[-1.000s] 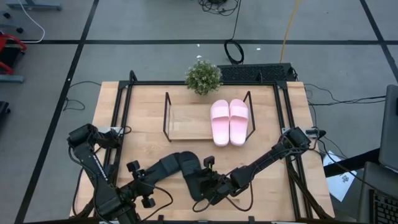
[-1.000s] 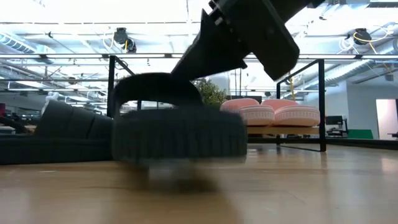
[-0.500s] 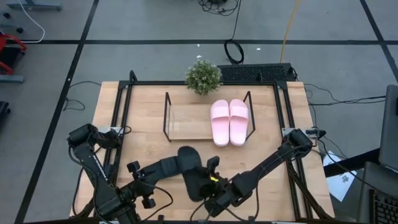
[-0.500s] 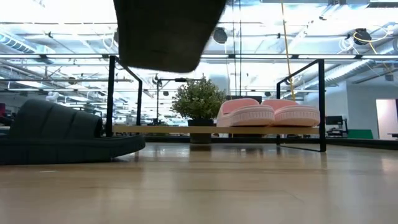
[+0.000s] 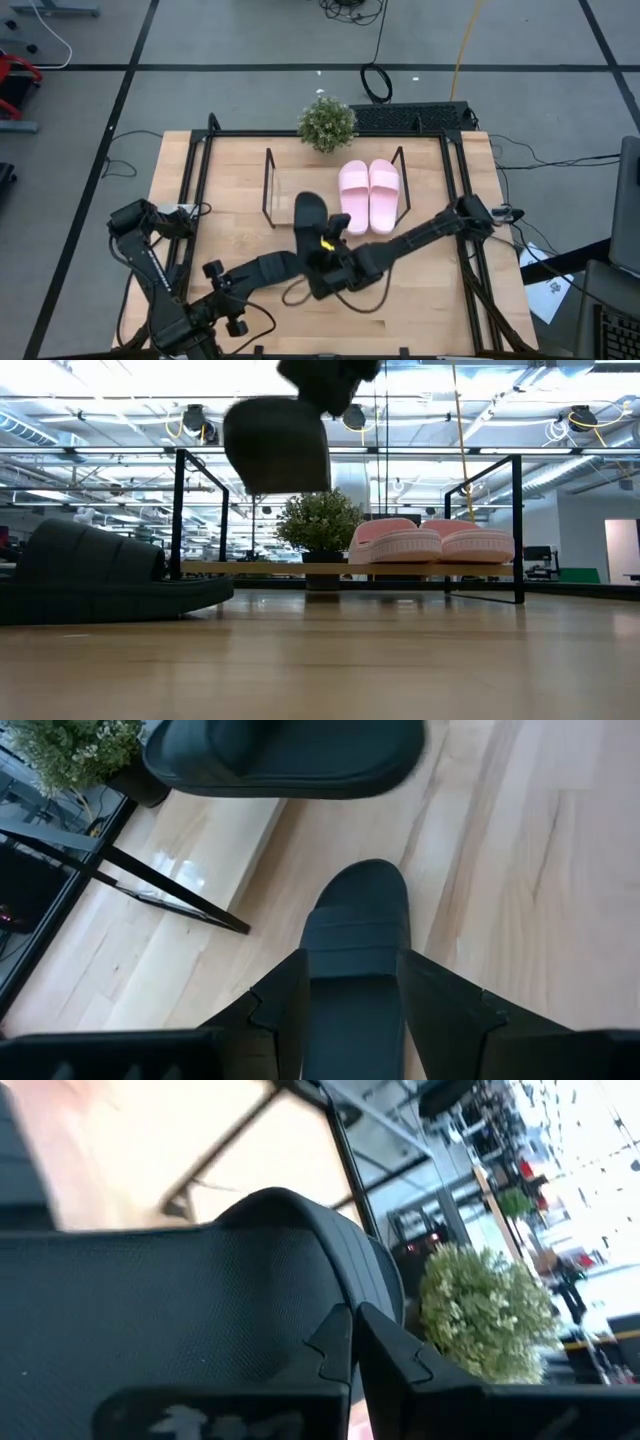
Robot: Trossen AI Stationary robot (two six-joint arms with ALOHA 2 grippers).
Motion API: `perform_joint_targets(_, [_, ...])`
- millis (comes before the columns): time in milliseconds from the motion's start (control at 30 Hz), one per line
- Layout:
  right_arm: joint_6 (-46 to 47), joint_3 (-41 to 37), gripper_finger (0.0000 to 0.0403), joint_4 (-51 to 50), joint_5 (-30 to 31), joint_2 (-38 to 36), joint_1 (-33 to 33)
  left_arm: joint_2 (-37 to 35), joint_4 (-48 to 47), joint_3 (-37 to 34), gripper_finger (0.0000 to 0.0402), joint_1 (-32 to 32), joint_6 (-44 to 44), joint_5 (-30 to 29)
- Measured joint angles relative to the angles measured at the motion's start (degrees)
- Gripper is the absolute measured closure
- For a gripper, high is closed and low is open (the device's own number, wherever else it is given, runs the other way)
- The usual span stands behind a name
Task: Pick and place slides into the shelf
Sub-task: Put the right black slides on the shelf
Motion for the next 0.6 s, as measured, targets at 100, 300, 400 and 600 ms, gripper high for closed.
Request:
perform_joint_targets(100, [0.07, 0.0, 0.0403, -1.52, 0.0, -0.01, -1.82, 0.0, 0.04, 0.0, 0.025, -0.27, -0.29, 0.0])
perform_joint_targets(300, [-0.04, -2.93, 0.0403, -1.81, -0.02, -0.11, -4.66, 0.0, 0.13, 0.0, 0.025, -0.27, -0.45, 0.0])
perform_joint_targets(400, [-0.36, -5.55, 0.0403, -1.79, 0.19, -0.11, -5.68, 0.0, 0.17, 0.0, 0.025, -0.25, -0.42, 0.0])
perform_joint_targets(600, [-4.36, -8.92, 0.0403, 1.44, 2.99, -0.11, -6.68, 0.0, 0.17, 0.0, 0.025, -0.25, -0.43, -0.09])
